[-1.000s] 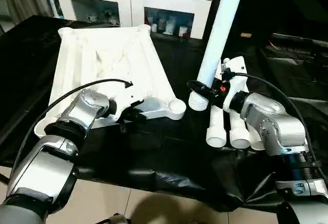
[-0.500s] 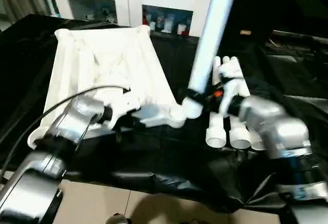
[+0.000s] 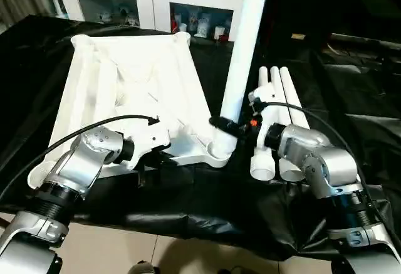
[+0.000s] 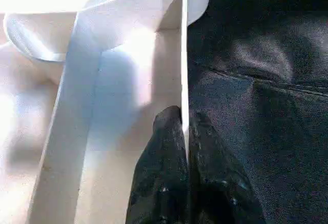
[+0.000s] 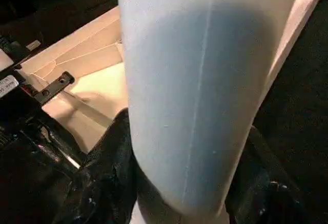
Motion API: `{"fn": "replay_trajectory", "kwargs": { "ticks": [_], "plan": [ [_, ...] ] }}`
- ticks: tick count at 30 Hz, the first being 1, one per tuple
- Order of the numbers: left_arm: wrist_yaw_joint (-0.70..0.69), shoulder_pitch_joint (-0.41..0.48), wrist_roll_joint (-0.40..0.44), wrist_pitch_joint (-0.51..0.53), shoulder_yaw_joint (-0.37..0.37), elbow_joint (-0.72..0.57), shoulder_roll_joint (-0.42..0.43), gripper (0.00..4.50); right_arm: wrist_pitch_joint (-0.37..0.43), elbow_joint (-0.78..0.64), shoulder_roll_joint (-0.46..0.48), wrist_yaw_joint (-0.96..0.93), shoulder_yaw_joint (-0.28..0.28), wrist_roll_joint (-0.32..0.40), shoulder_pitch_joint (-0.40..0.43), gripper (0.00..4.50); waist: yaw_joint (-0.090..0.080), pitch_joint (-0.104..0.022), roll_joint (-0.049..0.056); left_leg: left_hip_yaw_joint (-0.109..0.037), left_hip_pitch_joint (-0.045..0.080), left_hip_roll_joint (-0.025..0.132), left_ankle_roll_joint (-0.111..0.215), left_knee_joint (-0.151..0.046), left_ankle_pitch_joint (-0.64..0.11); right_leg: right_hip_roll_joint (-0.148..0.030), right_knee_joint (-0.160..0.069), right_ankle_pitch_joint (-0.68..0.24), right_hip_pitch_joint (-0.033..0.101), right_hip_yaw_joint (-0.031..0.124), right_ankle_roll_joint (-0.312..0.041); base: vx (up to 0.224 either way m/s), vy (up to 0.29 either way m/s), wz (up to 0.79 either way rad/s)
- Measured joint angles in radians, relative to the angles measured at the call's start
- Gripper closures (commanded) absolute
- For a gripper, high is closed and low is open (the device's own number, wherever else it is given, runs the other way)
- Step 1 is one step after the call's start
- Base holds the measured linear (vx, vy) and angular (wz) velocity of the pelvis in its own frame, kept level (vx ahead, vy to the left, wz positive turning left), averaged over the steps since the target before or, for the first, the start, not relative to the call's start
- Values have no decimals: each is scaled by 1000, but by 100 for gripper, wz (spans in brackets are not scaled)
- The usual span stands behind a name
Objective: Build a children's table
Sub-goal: Insert table leg to table base
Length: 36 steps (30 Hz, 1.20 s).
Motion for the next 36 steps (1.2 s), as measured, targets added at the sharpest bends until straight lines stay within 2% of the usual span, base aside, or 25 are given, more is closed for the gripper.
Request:
{"fn": "replay_trajectory", "kwargs": {
  "ticks": [8, 13, 27, 36],
  "plan": [
    [5, 19, -1, 1, 13, -24, 3, 450, 3, 28, 10, 31, 22, 2, -3, 264, -3, 2, -3, 0, 0, 0, 0, -2, 0, 0, -1, 0, -1, 0, 1, 0, 0, 0],
    [13, 27, -7, -17, 23, -24, 0, 450, -38, 80, 21, 35, 21, -5, -17, 264, -3, 2, -3, 1, 0, 0, 0, -2, 0, 0, -1, -1, -1, 0, 1, 0, 0, 0],
    [50, 72, -27, -40, 61, -41, -1, 450, -174, 184, 66, 34, 0, -13, -19, 264, -19, 2, -3, 1, 2, 0, 0, -3, 0, 0, -1, 0, 0, 0, 1, 0, 0, 0],
    [47, 70, -26, -55, 61, -31, 3, 450, -225, 213, 73, 50, 4, -23, -21, 264, -20, 1, -4, 1, 3, 0, 0, -4, 0, 0, -1, 0, 1, 0, 0, 0, 0, 0]
  ]
}}
